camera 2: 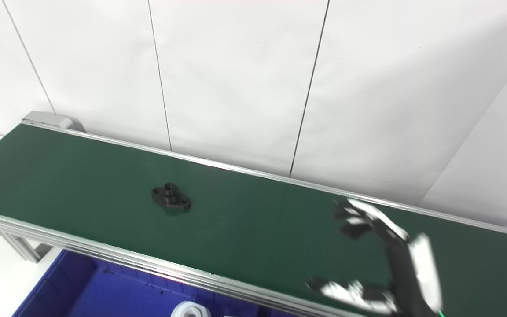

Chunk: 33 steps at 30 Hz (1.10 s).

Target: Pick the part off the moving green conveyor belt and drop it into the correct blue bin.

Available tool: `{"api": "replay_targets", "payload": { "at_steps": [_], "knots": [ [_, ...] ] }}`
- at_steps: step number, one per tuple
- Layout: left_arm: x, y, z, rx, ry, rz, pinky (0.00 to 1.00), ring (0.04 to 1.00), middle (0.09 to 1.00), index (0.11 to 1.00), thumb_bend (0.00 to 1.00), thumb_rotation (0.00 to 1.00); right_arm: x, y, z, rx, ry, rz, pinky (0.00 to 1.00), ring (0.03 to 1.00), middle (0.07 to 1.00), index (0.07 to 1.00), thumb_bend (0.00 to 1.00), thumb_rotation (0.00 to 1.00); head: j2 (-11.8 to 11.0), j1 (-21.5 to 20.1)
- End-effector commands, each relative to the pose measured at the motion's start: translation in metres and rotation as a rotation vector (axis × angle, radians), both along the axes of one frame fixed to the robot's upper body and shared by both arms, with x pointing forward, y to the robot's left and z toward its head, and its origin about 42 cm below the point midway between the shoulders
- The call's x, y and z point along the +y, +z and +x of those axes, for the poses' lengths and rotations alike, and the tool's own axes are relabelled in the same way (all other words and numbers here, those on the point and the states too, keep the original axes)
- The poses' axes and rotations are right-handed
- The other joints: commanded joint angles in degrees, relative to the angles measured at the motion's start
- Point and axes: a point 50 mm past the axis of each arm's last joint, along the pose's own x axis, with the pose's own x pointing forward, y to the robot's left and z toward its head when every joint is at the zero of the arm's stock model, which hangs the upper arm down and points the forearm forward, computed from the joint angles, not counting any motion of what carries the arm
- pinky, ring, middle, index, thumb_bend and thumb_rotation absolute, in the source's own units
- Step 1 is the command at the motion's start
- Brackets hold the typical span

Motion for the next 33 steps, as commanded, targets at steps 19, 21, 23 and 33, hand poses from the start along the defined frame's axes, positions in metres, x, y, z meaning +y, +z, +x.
{"api": "replay_targets", "payload": {
  "at_steps": [19,21,23,33],
  "knots": [
    [0.013,0.016,0.009,-0.066,-0.003,-0.051,0.85,0.880,0.885,0.823,0.88,0.23,0.093,0.006,0.101,0.126,0.016,-0.277,0.52,0.612,0.687,0.776,0.83,0.25,2.6,-5.4],
    [0.015,0.017,0.010,-0.069,-0.001,-0.049,0.86,0.883,0.886,0.824,0.89,0.23,0.102,0.004,0.110,0.143,0.014,-0.310,0.53,0.616,0.686,0.777,0.83,0.25,2.8,-5.6],
    [0.015,0.017,0.010,-0.069,-0.004,-0.048,0.86,0.884,0.886,0.824,0.89,0.24,0.110,0.002,0.119,0.153,0.012,-0.335,0.54,0.628,0.689,0.786,0.82,0.26,2.8,-5.8],
    [0.012,0.018,0.011,-0.075,-0.016,-0.045,0.86,0.885,0.892,0.828,0.88,0.23,0.136,0.005,0.150,0.166,-0.006,-0.479,0.52,0.636,0.728,0.822,0.83,0.29,3.2,-4.5]
  ]
}}
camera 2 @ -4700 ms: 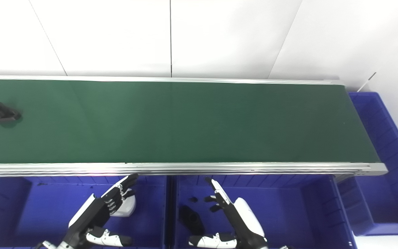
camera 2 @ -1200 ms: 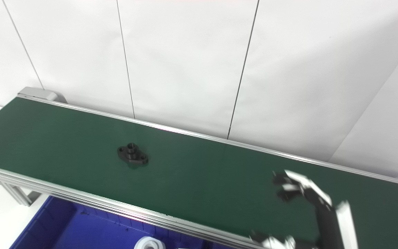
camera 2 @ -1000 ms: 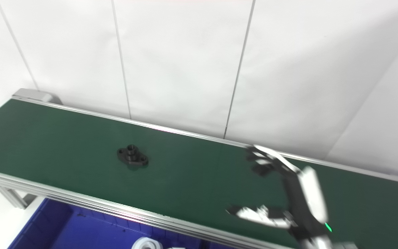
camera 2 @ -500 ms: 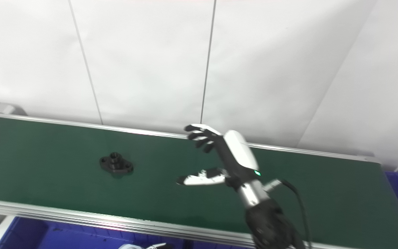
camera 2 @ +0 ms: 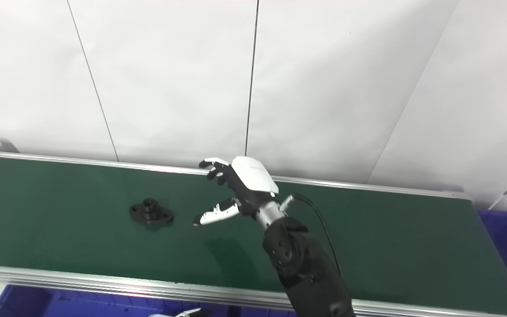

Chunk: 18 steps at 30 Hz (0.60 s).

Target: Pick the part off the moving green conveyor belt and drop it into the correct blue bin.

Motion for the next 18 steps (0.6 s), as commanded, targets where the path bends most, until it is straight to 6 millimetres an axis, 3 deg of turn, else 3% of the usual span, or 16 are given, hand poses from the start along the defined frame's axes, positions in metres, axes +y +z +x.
{"api": "replay_targets", "payload": {
  "at_steps": [1,7,12,16,18],
  "knots": [
    [-0.006,0.012,0.007,-0.066,-0.011,-0.042,0.86,0.885,0.893,0.829,0.88,0.23,0.013,0.025,0.011,-0.054,0.011,0.004,0.51,0.633,0.731,0.823,0.83,0.29,0.1,0.4],
    [-0.010,0.012,0.011,-0.074,-0.012,-0.043,0.86,0.888,0.893,0.832,0.88,0.23,0.027,0.023,0.022,-0.022,0.029,-0.041,0.52,0.643,0.737,0.820,0.83,0.29,0.3,1.8],
    [-0.012,0.013,0.012,-0.089,-0.020,-0.027,0.85,0.885,0.892,0.836,0.87,0.24,0.039,0.021,0.024,-0.023,0.053,-0.096,0.36,0.496,0.634,0.841,0.82,0.31,0.2,2.2],
    [-0.014,0.012,0.014,-0.091,-0.024,-0.021,0.84,0.876,0.887,0.838,0.88,0.23,0.050,0.016,0.025,-0.016,0.067,-0.140,0.45,0.597,0.706,0.842,0.83,0.34,0.1,2.5],
    [-0.014,0.012,0.014,-0.089,-0.025,-0.024,0.83,0.875,0.886,0.838,0.89,0.24,0.055,0.013,0.025,-0.018,0.077,-0.149,0.41,0.538,0.669,0.840,0.83,0.33,0.2,2.6]
  ]
}}
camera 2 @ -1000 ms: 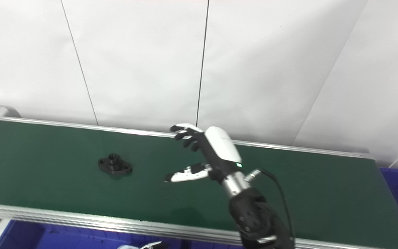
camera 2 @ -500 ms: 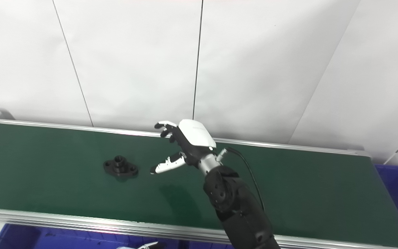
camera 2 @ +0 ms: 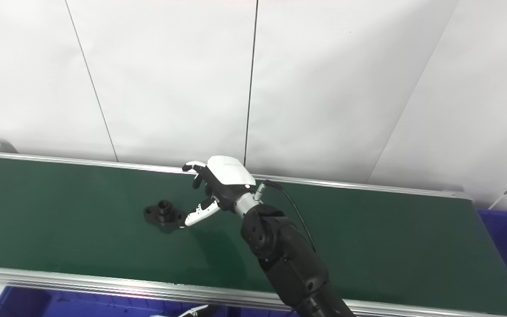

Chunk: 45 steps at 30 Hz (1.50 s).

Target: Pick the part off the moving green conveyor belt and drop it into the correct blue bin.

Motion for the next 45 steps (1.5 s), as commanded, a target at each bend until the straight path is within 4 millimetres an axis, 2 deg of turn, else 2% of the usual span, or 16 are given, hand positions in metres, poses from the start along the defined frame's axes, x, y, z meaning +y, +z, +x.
{"api": "replay_targets", "payload": {
  "at_steps": [1,4,6,8,15,19,23,27,29,35,37,38,40,41,43,45],
  "knots": [
    [-0.003,0.009,0.008,-0.062,0.000,-0.029,0.84,0.876,0.886,0.839,0.89,0.25,0.017,0.025,0.007,-0.076,0.022,0.013,0.37,0.489,0.626,0.840,0.83,0.33,0.1,0.2],
    [-0.004,0.010,0.008,-0.064,-0.001,-0.031,0.84,0.875,0.885,0.836,0.90,0.24,0.021,0.019,0.008,-0.060,0.029,-0.014,0.32,0.427,0.579,0.844,0.82,0.32,0.2,0.4],
    [-0.005,0.010,0.008,-0.067,-0.002,-0.029,0.84,0.876,0.886,0.836,0.89,0.24,0.024,0.014,0.009,-0.052,0.034,-0.040,0.50,0.620,0.711,0.842,0.83,0.34,0.3,0.7],
    [-0.005,0.010,0.008,-0.068,-0.002,-0.028,0.85,0.878,0.886,0.835,0.90,0.24,0.026,0.010,0.010,-0.046,0.037,-0.063,0.58,0.687,0.752,0.842,0.83,0.35,0.3,0.8],
    [-0.007,0.013,0.007,-0.079,-0.006,-0.030,0.84,0.880,0.888,0.840,0.90,0.24,0.026,-0.002,0.015,-0.034,0.041,-0.113,0.61,0.712,0.750,0.848,0.85,0.35,0.9,1.3],
    [-0.008,0.013,0.007,-0.075,-0.006,-0.038,0.86,0.885,0.889,0.840,0.91,0.24,0.023,-0.009,0.018,-0.026,0.033,-0.142,0.68,0.751,0.778,0.852,0.85,0.32,1.1,1.6],
    [-0.008,0.014,0.006,-0.085,-0.006,-0.030,0.86,0.885,0.889,0.841,0.90,0.24,0.019,-0.015,0.021,-0.046,0.037,-0.174,0.70,0.766,0.796,0.855,0.85,0.32,1.2,1.8],
    [-0.009,0.014,0.006,-0.093,-0.004,-0.021,0.85,0.880,0.886,0.837,0.91,0.24,0.016,-0.018,0.023,-0.060,0.036,-0.196,0.79,0.832,0.851,0.861,0.86,0.32,1.4,1.9],
    [-0.009,0.014,0.007,-0.094,-0.001,-0.017,0.85,0.879,0.885,0.836,0.91,0.25,0.015,-0.020,0.023,-0.056,0.038,-0.204,0.78,0.833,0.855,0.864,0.86,0.33,1.4,1.9],
    [-0.010,0.015,0.007,-0.105,-0.003,-0.012,0.84,0.882,0.888,0.839,0.91,0.24,0.009,-0.031,0.022,-0.001,0.038,-0.206,0.61,0.748,0.809,0.813,0.81,0.25,1.9,1.9],
    [-0.011,0.015,0.007,-0.108,-0.003,-0.010,0.84,0.882,0.889,0.839,0.92,0.24,0.007,-0.035,0.021,0.009,0.040,-0.206,0.46,0.580,0.691,0.766,0.78,0.14,2.0,1.9],
    [-0.011,0.015,0.007,-0.111,-0.003,-0.006,0.84,0.882,0.889,0.839,0.92,0.24,0.006,-0.036,0.021,0.005,0.045,-0.206,0.45,0.569,0.683,0.763,0.78,0.13,2.0,1.9],
    [-0.012,0.016,0.007,-0.116,-0.004,-0.005,0.84,0.884,0.891,0.841,0.91,0.24,0.003,-0.039,0.020,-0.009,0.061,-0.220,0.32,0.393,0.520,0.696,0.61,0.03,2.4,1.8],
    [-0.012,0.016,0.007,-0.118,-0.004,-0.005,0.84,0.882,0.889,0.841,0.91,0.25,0.002,-0.040,0.019,-0.016,0.070,-0.229,0.32,0.394,0.501,0.596,0.57,0.01,2.4,1.8],
    [-0.012,0.016,0.007,-0.118,-0.002,-0.007,0.84,0.881,0.888,0.841,0.91,0.26,0.001,-0.044,0.017,-0.024,0.084,-0.244,0.33,0.410,0.439,0.545,0.53,0.00,2.6,1.7],
    [-0.012,0.016,0.007,-0.120,-0.001,-0.008,0.84,0.880,0.888,0.843,0.91,0.26,0.000,-0.048,0.013,-0.029,0.095,-0.252,0.33,0.396,0.497,0.533,0.52,0.00,2.8,1.6]
  ]
}}
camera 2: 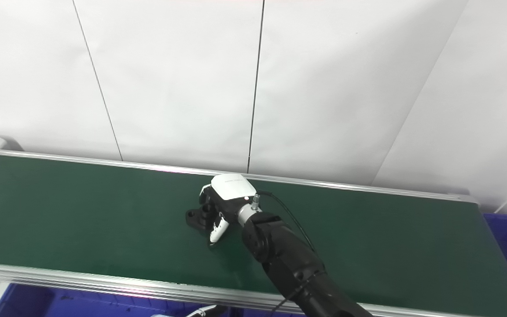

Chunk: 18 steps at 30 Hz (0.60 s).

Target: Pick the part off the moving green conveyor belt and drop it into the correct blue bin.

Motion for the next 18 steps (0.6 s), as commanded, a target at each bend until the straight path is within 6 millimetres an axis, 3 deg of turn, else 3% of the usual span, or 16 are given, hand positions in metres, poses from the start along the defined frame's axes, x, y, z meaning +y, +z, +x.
{"api": "replay_targets", "payload": {
  "at_steps": [1,7,18],
  "knots": [
    [-0.004,0.013,0.009,-0.074,0.005,-0.039,0.84,0.879,0.888,0.843,0.91,0.26,0.009,0.000,-0.005,-0.022,0.064,-0.002,0.33,0.392,0.503,0.533,0.51,0.00,0.0,0.1],
    [-0.004,0.013,0.007,-0.071,0.009,-0.049,0.85,0.881,0.888,0.845,0.91,0.25,0.009,-0.012,-0.016,-0.006,0.090,-0.043,0.33,0.408,0.532,0.514,0.51,0.00,0.7,0.1],
    [-0.004,0.015,0.004,-0.052,0.011,-0.084,0.88,0.898,0.899,0.847,0.89,0.24,-0.003,-0.034,-0.036,-0.018,0.132,-0.104,0.27,0.384,0.487,0.536,0.51,0.00,1.2,0.0]
  ]
}}
